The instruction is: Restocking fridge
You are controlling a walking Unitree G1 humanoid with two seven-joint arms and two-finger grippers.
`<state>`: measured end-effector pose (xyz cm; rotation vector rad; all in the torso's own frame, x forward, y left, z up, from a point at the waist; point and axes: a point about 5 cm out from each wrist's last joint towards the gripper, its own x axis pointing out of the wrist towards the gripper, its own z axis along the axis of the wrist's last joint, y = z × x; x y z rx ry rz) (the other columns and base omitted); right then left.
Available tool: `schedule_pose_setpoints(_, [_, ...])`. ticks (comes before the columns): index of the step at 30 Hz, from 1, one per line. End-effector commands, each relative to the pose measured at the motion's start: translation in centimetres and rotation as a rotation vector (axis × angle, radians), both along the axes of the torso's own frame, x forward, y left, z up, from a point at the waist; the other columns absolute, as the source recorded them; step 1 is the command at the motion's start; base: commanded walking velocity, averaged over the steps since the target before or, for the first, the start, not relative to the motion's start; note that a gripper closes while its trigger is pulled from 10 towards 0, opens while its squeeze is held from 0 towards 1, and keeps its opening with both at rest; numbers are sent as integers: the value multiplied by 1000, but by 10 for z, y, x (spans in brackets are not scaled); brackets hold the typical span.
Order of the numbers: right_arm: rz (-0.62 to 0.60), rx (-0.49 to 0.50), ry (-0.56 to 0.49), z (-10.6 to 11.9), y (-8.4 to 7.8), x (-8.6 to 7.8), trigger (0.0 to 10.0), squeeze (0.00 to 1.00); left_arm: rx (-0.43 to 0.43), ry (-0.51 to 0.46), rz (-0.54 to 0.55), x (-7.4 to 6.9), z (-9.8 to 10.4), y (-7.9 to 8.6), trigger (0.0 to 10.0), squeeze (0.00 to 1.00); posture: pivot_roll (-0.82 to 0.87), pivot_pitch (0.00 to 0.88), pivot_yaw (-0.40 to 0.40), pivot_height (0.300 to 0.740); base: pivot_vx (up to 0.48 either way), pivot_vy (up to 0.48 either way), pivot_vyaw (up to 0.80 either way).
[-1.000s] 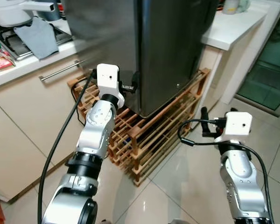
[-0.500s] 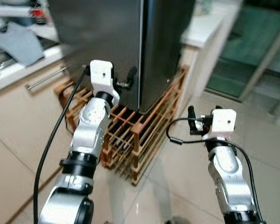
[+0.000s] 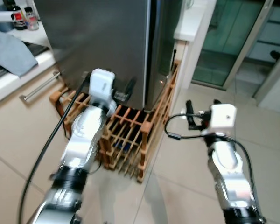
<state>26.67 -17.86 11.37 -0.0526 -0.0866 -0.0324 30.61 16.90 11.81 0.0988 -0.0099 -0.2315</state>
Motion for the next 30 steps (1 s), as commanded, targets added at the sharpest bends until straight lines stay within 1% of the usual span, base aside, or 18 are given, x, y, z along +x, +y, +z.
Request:
schedule_pose_setpoints(1, [-20, 17, 3, 0, -6, -5, 10000, 35, -24, -8, 34, -3, 4, 9, 10000, 0, -100, 0, 13, 740, 0, 0, 0])
schedule_pose_setpoints(2, [-30, 20, 6, -4, -8, -13, 10000, 35, -61, -8, 97, -16, -2, 17, 10000, 0, -92, 0, 6, 740, 0, 0, 0])
schedule_pose_setpoints(3, [-30, 20, 6, -4, -8, -13, 10000, 35, -61, -8, 97, -16, -2, 17, 10000, 0, -92, 0, 6, 740, 0, 0, 0])
schedule_pose_setpoints(4, [-27, 17, 3, -6, -4, -16, 10000, 35, -87, -53, 62, -18, 7, 6, 10000, 0, -82, 0, 2, 740, 0, 0, 0])
schedule_pose_setpoints(5, [-25, 20, 3, -7, -2, -15, 10000, 39, -102, -73, 33, -16, 13, -1, 10000, 0, -78, 0, 4, 740, 0, 0, 0])
schedule_pose_setpoints(6, [-18, 26, 4, -8, 3, -13, 10000, 39, -138, -105, -9, -12, 21, -10, 10000, 0, -76, 0, 7, 740, 296, 0, 0])
schedule_pose_setpoints(7, [-18, 26, 4, -8, 3, -13, 10000, 39, -138, -105, -9, -12, 21, -10, 10000, 0, -76, 0, 7, 740, 296, 0, 0])
schedule_pose_setpoints(8, [-15, 31, 2, -8, 5, -9, 10000, 39, -146, -118, -36, -9, 28, -16, 10000, 0, -73, 0, 17, 740, 450, 0, 0])
schedule_pose_setpoints(10, [-19, 36, -7, -6, 6, -5, 10000, 43, -149, -137, -64, -6, 35, -22, 10000, 0, -74, 0, 19, 740, 450, 0, 0])
schedule_pose_setpoints(16, [-32, 44, -22, -2, 7, 2, 10000, 43, -187, -164, -85, -1, 49, -27, 10000, 0, -83, 0, 39, 740, 452, 0, 0])
schedule_pose_setpoints(18, [-32, 43, -30, 0, 8, 5, 10000, 43, -202, -180, -109, 2, 57, -34, 10000, 0, -98, 0, 53, 740, 458, 0, 0])
schedule_pose_setpoints(21, [-35, 39, -32, -1, 8, 6, 10000, 43, -205, -184, -127, 5, 59, -41, 10000, 0, -119, 0, 60, 740, 458, 0, 0])
schedule_pose_setpoints(23, [-36, 39, -33, 0, 8, 6, 10000, 43, -209, -183, -129, 6, 60, -43, 10000, 0, -120, 0, 60, 740, 458, 0, 0])
schedule_pose_setpoints(24, [-31, 34, -33, 0, 9, 6, 10000, 39, -214, -187, -133, 7, 62, -46, 10000, 0, -125, 0, 57, 740, 458, 0, 0])
schedule_pose_setpoints(26, [-23, 25, -31, 0, 9, 6, 10000, 39, -200, -197, -128, 10, 65, -49, 10000, 0, -125, 0, 57, 740, 461, 0, 0])
schedule_pose_setpoints(27, [-22, 22, -30, 0, 8, 5, 10000, 39, -210, -202, -120, 11, 67, -49, 10000, 0, -123, 0, 55, 740, 480, 0, 0])
schedule_pose_setpoints(29, [-24, 20, -24, -1, 7, 5, 10000, 39, -221, -226, -106, 15, 75, -48, 10000, 0, -122, 0, 52, 740, 0, 0, 0])
schedule_pose_setpoints(30, [-24, 20, -24, -1, 7, 5, 10000, 39, -221, -226, -106, 15, 75, -48, 10000, 0, -122, 0, 52, 740, 0, 0, 0])
